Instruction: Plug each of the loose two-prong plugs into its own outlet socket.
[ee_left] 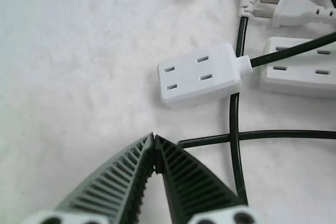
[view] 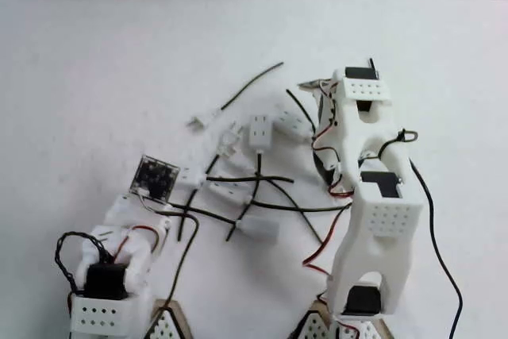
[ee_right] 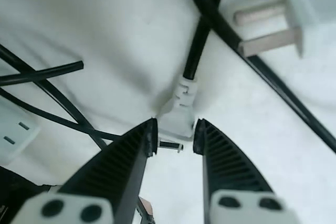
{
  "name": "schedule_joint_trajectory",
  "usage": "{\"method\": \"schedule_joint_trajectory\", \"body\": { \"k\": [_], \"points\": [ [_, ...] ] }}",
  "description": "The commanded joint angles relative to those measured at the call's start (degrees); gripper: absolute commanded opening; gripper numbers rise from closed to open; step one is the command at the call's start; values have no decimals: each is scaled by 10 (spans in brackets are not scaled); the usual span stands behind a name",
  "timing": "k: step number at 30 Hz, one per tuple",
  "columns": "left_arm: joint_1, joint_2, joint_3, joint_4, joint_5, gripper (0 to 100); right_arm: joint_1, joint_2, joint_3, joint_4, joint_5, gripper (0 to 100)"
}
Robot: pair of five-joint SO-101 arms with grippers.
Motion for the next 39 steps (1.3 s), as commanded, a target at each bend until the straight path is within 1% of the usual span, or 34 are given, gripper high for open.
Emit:
{"method": "schedule_joint_trajectory", "body": {
  "k": [1,12,18,22,27,29,32,39],
  "points": [
    [6,-8,-3,-13,4,24,11,-32,-2,-3,-5,116],
    [6,-8,-3,-12,4,24,16,18,-2,-23,-5,115],
    [6,-8,-3,-12,4,24,-7,36,0,-17,-5,115],
    [6,-8,-3,-12,4,24,-27,37,0,8,-6,115],
    [6,-8,-3,-12,4,24,-36,37,-2,10,-46,115],
    [6,-8,-3,-12,4,24,-36,36,-2,10,-47,96],
    [6,-8,-3,-12,4,24,-34,32,-3,10,-46,15],
    [6,-8,-3,-12,4,24,-31,32,-17,10,-47,17]
  ]
}}
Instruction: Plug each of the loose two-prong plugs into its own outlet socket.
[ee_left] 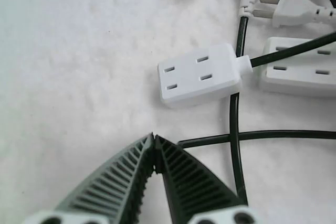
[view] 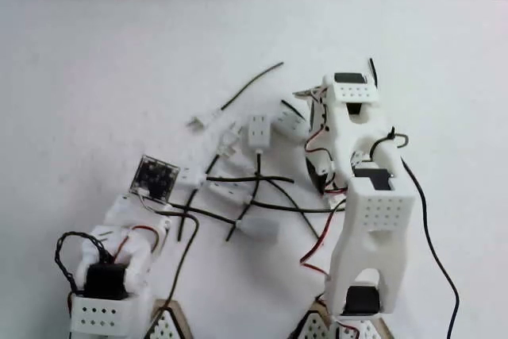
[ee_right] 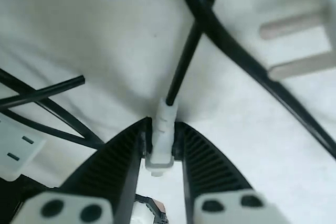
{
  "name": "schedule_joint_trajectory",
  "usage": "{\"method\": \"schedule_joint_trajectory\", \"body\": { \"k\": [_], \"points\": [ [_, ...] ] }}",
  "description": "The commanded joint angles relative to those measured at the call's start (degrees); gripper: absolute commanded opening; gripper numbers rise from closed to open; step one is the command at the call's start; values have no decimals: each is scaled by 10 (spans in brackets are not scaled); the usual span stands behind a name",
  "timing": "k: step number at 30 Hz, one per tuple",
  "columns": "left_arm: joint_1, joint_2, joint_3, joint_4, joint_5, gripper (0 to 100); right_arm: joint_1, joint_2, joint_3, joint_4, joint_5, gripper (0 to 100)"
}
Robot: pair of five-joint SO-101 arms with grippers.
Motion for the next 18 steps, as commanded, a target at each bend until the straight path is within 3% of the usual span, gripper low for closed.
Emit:
{"method": "schedule_joint_trajectory", "body": {
  "k": [1,7,10,18],
  "points": [
    [6,-8,-3,-12,4,24,0,-8,-33,11,-5,17],
    [6,-8,-3,-11,4,24,36,-7,-100,13,6,17],
    [6,-8,-3,-11,4,24,34,3,-96,11,45,19],
    [6,-8,-3,-12,4,24,16,48,-105,13,40,22]
  ]
}}
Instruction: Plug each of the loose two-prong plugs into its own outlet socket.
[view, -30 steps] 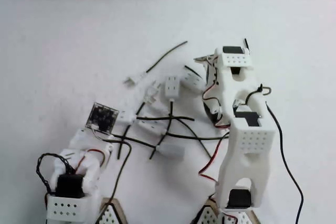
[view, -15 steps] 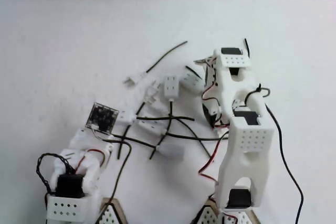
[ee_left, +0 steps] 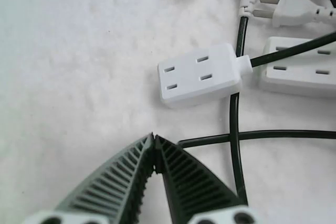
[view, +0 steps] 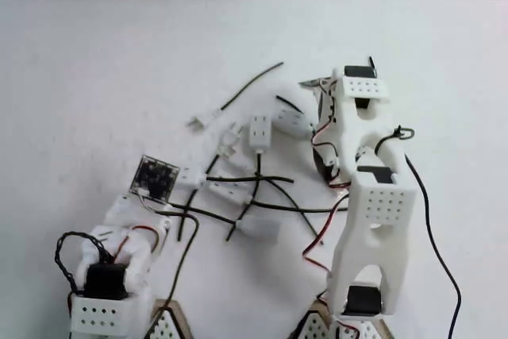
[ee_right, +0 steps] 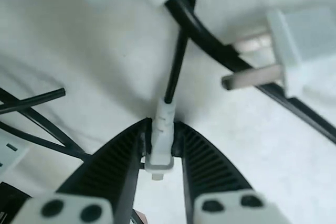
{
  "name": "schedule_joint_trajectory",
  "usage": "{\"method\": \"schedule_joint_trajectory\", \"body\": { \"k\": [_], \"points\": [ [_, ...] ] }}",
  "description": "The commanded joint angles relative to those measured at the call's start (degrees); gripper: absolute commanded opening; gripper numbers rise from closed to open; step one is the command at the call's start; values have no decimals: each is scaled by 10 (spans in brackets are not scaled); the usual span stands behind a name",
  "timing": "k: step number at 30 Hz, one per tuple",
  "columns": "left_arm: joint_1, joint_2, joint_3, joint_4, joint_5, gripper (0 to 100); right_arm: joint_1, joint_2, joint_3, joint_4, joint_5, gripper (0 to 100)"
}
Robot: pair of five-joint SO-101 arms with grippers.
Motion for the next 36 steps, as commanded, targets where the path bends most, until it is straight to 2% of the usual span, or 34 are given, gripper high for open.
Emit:
{"method": "schedule_joint_trajectory", "body": {
  "k": [1,7,11,18,25,29,36],
  "points": [
    [6,-8,-3,-11,4,24,-6,0,-22,6,-11,22],
    [6,-8,-3,-11,4,24,-5,0,-33,6,-37,29],
    [6,-8,-3,-12,4,24,-5,0,-33,8,-37,113],
    [6,-8,-3,-12,4,24,-4,0,-33,9,-37,48],
    [6,-8,-3,-13,4,24,8,-22,-33,9,-37,55],
    [6,-8,-3,-14,4,24,11,-36,-26,9,-37,109],
    [6,-8,-3,-14,4,24,13,-38,-14,9,-35,76]
  ]
}}
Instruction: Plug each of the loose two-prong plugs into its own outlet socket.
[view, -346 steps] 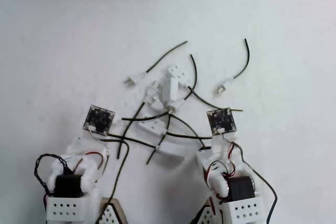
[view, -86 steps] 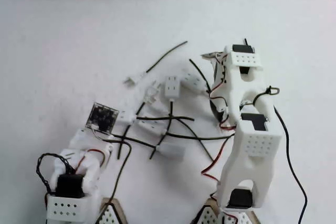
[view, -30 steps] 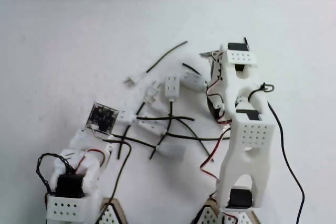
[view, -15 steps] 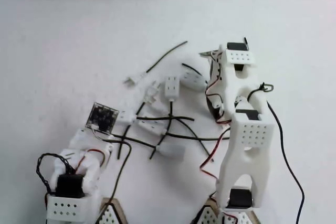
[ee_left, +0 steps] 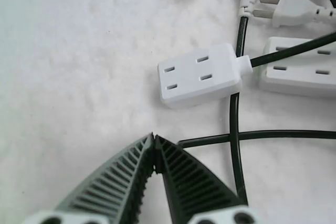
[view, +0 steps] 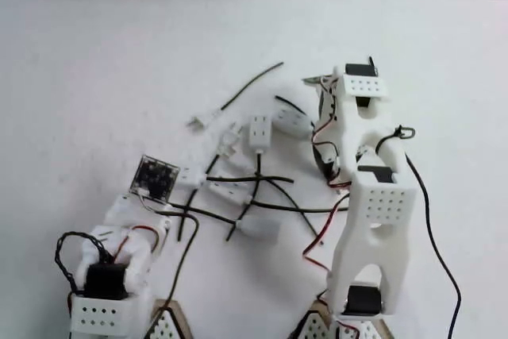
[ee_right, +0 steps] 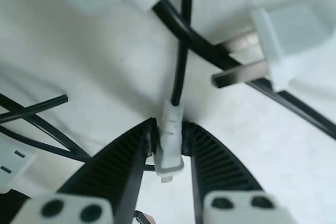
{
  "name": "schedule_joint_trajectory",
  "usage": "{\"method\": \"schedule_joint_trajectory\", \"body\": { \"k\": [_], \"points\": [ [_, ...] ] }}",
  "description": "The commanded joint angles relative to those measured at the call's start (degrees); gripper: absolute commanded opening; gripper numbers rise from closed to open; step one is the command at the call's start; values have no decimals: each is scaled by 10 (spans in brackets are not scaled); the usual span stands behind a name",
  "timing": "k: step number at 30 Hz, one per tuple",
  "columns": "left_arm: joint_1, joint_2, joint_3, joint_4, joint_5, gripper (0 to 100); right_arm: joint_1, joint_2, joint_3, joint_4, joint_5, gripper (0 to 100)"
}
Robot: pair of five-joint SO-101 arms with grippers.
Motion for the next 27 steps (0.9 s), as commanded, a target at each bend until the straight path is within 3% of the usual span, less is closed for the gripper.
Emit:
{"method": "schedule_joint_trajectory", "body": {
  "k": [1,21,27],
  "points": [
    [6,-8,-3,-14,4,24,12,-37,-3,5,-4,77],
    [6,-8,-3,-14,4,24,26,-40,-3,6,-3,11],
    [6,-8,-3,-14,4,24,37,-136,40,6,-1,16]
  ]
}}
